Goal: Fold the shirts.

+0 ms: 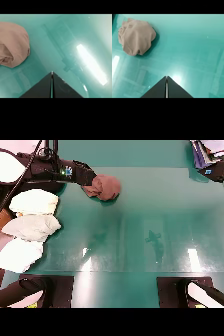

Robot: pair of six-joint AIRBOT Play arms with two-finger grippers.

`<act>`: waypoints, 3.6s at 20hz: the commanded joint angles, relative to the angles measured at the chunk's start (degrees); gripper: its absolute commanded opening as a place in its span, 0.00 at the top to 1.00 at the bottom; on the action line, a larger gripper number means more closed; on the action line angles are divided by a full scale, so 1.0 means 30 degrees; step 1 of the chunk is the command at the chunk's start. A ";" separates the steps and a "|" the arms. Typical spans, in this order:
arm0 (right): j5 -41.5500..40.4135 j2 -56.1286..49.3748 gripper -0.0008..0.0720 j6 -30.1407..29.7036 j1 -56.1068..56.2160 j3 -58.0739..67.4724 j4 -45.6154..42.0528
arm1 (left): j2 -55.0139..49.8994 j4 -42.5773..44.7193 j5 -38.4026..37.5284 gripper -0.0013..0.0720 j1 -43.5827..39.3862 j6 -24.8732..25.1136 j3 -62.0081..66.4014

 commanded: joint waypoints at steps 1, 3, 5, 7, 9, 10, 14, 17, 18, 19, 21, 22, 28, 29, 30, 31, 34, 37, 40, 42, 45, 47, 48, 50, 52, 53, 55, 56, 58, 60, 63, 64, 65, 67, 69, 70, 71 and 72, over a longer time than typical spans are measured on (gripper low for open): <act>-0.0029 -0.0036 0.97 0.0007 0.0007 -0.0022 0.0022 | 0.0036 -0.0007 0.0015 0.94 -0.0015 0.0000 -0.0029; 0.0000 -0.0051 0.97 0.0000 0.0007 -0.0189 0.0007 | 0.0022 0.0000 0.0022 0.94 -0.0015 0.0000 -0.0036; 0.0000 -0.0102 0.97 0.0007 0.0007 -0.0175 0.0015 | 0.0022 0.0000 0.0015 0.94 -0.0015 0.0007 -0.0036; -0.0007 -0.0095 0.97 0.0007 0.0007 -0.0175 0.0022 | 0.0022 0.0000 0.0015 0.94 -0.0015 0.0007 -0.0036; -0.0007 -0.0095 0.97 0.0007 0.0007 -0.0175 0.0022 | 0.0022 0.0000 0.0022 0.94 -0.0015 0.0000 -0.0036; -0.0007 -0.0095 0.97 0.0007 0.0007 -0.0175 0.0022 | 0.0015 -0.0058 0.0109 0.94 -0.0015 -0.0007 -0.0036; -0.0291 -0.0095 0.97 0.0007 0.0007 -0.0175 0.0044 | -0.0087 0.0517 0.2237 0.80 -0.0015 0.0015 -0.0058; -0.0765 -0.0095 0.97 0.0007 0.0051 -0.0175 0.0080 | -0.1443 0.3213 0.3009 0.30 0.0357 -0.1311 -0.0189; -0.0670 -0.0095 0.97 0.0007 0.0073 -0.0175 0.0080 | -0.2266 0.3563 0.3067 0.30 0.0612 -0.1836 -0.0189; -0.0532 -0.0095 0.97 0.0007 0.0080 -0.0175 0.0058 | -0.3381 0.3526 0.3337 0.30 0.0925 -0.2412 -0.0182; -0.0437 -0.0095 0.97 0.0007 0.0087 -0.0175 0.0058 | -0.5807 0.3067 0.4575 0.30 0.1515 -0.3075 -0.0182; -0.0430 -0.0095 0.97 0.0007 0.0087 -0.0175 0.0058 | -0.6965 0.2259 0.5311 0.30 0.1705 -0.3067 -0.0182; -0.0415 -0.0095 0.97 0.0007 0.0095 -0.0175 0.0058 | -1.1679 -0.1209 0.7621 0.30 0.1792 -0.2980 0.0517; -0.0430 -0.0095 0.97 0.0007 0.0095 -0.0175 0.0058 | -1.2050 -0.1479 0.7606 0.30 0.1792 -0.2805 0.0721; -0.0444 -0.0095 0.96 0.0007 0.0087 -0.0175 0.0051 | -1.2298 -0.1545 0.7606 0.30 0.1792 -0.2535 0.0896; -0.0437 -0.0095 0.97 0.0007 0.0087 -0.0175 0.0058 | -1.2466 -0.1676 0.7737 0.31 0.1792 -0.2339 0.0933; -0.0437 -0.0095 0.96 0.0007 0.0087 -0.0175 0.0058 | -1.2524 -0.1683 0.7970 0.69 0.1792 -0.2331 0.1042; -0.0430 -0.0080 0.97 0.0007 0.0087 0.0073 0.0051 | -1.2349 -0.1384 0.4889 0.95 0.1953 -0.0911 0.2871; -0.0444 -0.0080 0.97 0.0007 0.0087 0.1945 0.0066 | -0.9974 0.1341 0.2739 0.95 0.1967 -0.0474 0.5362; -0.0262 -0.0073 0.97 0.0007 0.0087 0.3687 0.0051 | -0.7213 0.1923 0.1443 0.95 0.1960 0.0532 0.6725; 0.0066 -0.0080 0.97 0.0007 0.0087 0.6069 0.0000 | -0.2922 0.2047 -0.1137 0.95 0.1515 0.1712 0.7300; 0.0204 -0.0080 0.97 0.0007 0.0087 0.7118 0.0022 | -0.1078 0.2164 -0.3300 0.95 0.0583 0.1661 0.7293; 0.0313 -0.0080 0.97 0.0007 0.0087 0.7461 0.0029 | -0.0685 0.2164 -0.4444 0.95 -0.0138 0.1625 0.7162; 0.0597 -0.0080 0.97 0.0007 0.0087 0.7810 0.0029 | -0.0685 0.2178 -0.5836 0.95 -0.1734 0.0736 0.6339; 0.0918 -0.0058 0.97 0.0007 0.0087 0.7796 0.0029 | -0.0831 0.2113 -0.5020 0.95 -0.3381 0.0262 0.3876; 0.1166 -0.0080 0.96 0.0007 0.0087 0.7796 0.0029 | -0.0954 0.2040 -0.4306 0.95 -0.4116 -0.0153 0.2426; 0.1705 -0.0080 0.97 0.0007 0.0087 0.7796 0.0000 | -0.1377 0.1209 -0.2412 0.77 -0.5340 -0.0510 -0.0605; 0.1902 -0.0080 0.97 0.0007 0.0087 0.7796 -0.0007 | -0.1683 0.0984 -0.1413 0.34 -0.5712 -0.0525 -0.1858; 0.2091 -0.0080 0.97 0.0007 0.0087 0.7796 -0.0007 | -0.2295 0.1661 -0.0444 0.25 -0.5676 -0.0729 -0.2907; 0.2302 -0.0080 0.96 0.0007 0.0087 0.7796 0.0007 | -0.2361 0.3169 -0.0408 0.25 -0.4473 -0.1260 -0.2703; 0.2659 -0.0080 0.97 0.0007 0.0087 0.7796 -0.0007 | -0.2375 0.3213 -0.0648 0.25 -0.0605 -0.1574 -0.2237; 0.2776 -0.0080 0.97 0.0007 0.0087 0.7796 -0.0015 | -0.2521 0.2761 -0.0743 0.25 0.0699 -0.1566 -0.2295; 0.2841 -0.0095 0.97 0.0007 0.0087 0.7788 -0.0015 | -0.2914 0.1923 -0.1093 0.25 0.2011 -0.1545 -0.2317; 0.2878 -0.0102 0.96 0.0007 0.0087 0.7788 -0.0015 | -0.4102 -0.0197 -0.1457 0.25 0.3796 -0.1166 -0.2667; 0.2958 -0.0102 0.97 0.0007 0.0087 0.7788 -0.0015 | -0.6062 -0.2885 -0.1574 0.25 0.4626 -0.0007 -0.2922; 0.3045 -0.0102 0.97 0.0007 0.0087 0.7788 -0.0015 | -0.7031 -0.4044 -0.1632 0.25 0.4634 0.0605 -0.2922; 0.3096 -0.0102 0.96 0.0007 0.0087 0.7788 -0.0015 | -0.7970 -0.5202 -0.1647 0.25 0.4532 0.1326 -0.2922; 0.3111 -0.0102 0.97 0.0007 0.0087 0.7788 -0.0015 | -0.8918 -0.6492 -0.1515 0.25 0.4408 0.2178 -0.2914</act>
